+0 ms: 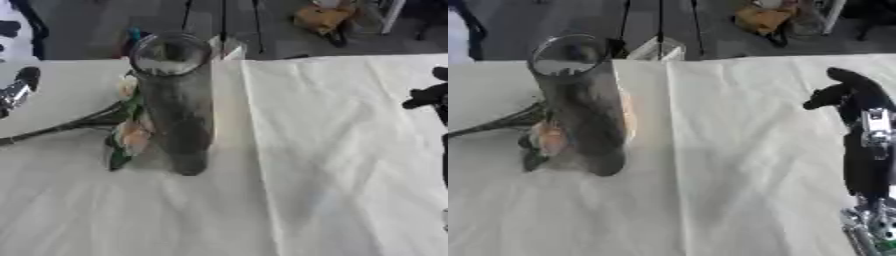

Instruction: Arrange flowers into the vase.

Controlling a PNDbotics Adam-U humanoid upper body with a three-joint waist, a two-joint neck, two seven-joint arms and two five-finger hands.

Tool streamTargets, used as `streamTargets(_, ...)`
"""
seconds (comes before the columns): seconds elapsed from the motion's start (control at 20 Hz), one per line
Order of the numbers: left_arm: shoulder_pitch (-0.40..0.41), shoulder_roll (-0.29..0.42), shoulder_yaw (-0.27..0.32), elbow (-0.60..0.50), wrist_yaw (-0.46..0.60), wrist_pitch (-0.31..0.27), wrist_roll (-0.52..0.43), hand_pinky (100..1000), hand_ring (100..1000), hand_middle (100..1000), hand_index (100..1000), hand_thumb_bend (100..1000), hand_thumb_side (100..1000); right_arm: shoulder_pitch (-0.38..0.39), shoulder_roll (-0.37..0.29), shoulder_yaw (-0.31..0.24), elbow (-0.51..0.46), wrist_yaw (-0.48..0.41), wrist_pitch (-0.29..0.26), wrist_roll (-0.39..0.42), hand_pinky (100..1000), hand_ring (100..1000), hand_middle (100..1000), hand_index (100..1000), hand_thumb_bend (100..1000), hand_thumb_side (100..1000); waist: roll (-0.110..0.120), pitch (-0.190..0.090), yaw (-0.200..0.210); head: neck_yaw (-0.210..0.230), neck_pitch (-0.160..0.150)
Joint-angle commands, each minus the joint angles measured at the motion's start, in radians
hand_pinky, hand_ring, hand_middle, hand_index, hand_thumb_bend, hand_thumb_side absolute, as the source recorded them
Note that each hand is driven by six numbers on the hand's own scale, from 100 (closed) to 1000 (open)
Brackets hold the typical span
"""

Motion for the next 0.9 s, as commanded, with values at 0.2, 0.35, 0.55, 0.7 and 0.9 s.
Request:
streamTargets(0.2,-0.095,0.019,-0.04,0.147,-0.062,-0.074,-0.06,756,823,869,1000,475,915,-0.007,-0.026,0.004,-0.019,-0.003,-0.001,0.013,775,545,519,789,100,995,0.019,-0.027,-0.007,0.01,-0.022)
streamTargets(0.35,-0.133,-0.002,-0.055,0.208,-0.098,-0.106,-0.079,758,823,869,1000,537,900,-0.008,-0.026,0.007,-0.019,-0.004,-0.001,0.016,775,544,519,789,100,994,0.02,-0.024,-0.013,0.015,-0.029)
streamTargets(0.55,-0.169,-0.032,-0.061,0.283,-0.138,-0.133,-0.089,762,825,874,1000,634,867,-0.007,-0.025,0.009,-0.019,-0.004,0.001,0.02,776,544,518,789,100,992,0.022,-0.022,-0.018,0.018,-0.037)
streamTargets(0.7,-0.18,-0.049,-0.069,0.31,-0.166,-0.148,-0.094,764,826,878,1000,656,803,-0.008,-0.023,0.01,-0.019,-0.005,0.003,0.021,777,544,518,789,100,990,0.023,-0.019,-0.018,0.018,-0.038)
streamTargets(0.9,-0.186,-0.068,-0.086,0.322,-0.198,-0.17,-0.105,752,816,875,1000,646,730,-0.009,-0.02,0.011,-0.019,-0.005,0.005,0.023,778,544,517,789,100,989,0.024,-0.016,-0.02,0.02,-0.039)
